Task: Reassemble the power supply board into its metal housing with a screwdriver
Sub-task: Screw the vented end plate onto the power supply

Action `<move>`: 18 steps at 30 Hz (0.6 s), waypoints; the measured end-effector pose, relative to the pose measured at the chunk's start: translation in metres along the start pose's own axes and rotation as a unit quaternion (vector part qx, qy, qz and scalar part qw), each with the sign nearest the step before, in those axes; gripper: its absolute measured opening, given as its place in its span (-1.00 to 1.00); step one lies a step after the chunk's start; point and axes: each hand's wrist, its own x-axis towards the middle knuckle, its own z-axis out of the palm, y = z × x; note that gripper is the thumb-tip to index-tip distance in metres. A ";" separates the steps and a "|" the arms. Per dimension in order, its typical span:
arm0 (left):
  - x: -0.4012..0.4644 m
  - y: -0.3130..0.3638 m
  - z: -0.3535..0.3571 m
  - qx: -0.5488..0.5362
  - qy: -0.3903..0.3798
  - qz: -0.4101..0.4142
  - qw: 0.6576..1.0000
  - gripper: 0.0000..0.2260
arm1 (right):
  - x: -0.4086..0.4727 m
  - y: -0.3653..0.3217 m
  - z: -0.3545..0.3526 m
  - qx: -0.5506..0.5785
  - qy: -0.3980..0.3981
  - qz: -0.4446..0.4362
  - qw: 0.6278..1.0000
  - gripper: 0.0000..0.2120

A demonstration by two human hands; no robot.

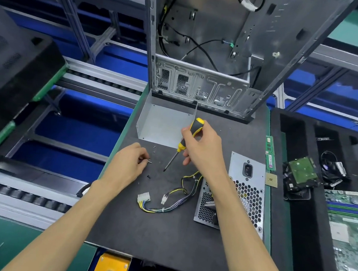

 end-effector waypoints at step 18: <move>-0.011 0.119 -0.030 -0.744 -0.142 -0.181 0.628 -0.91 | -0.024 -0.016 -0.081 0.319 0.176 0.028 0.931 -0.86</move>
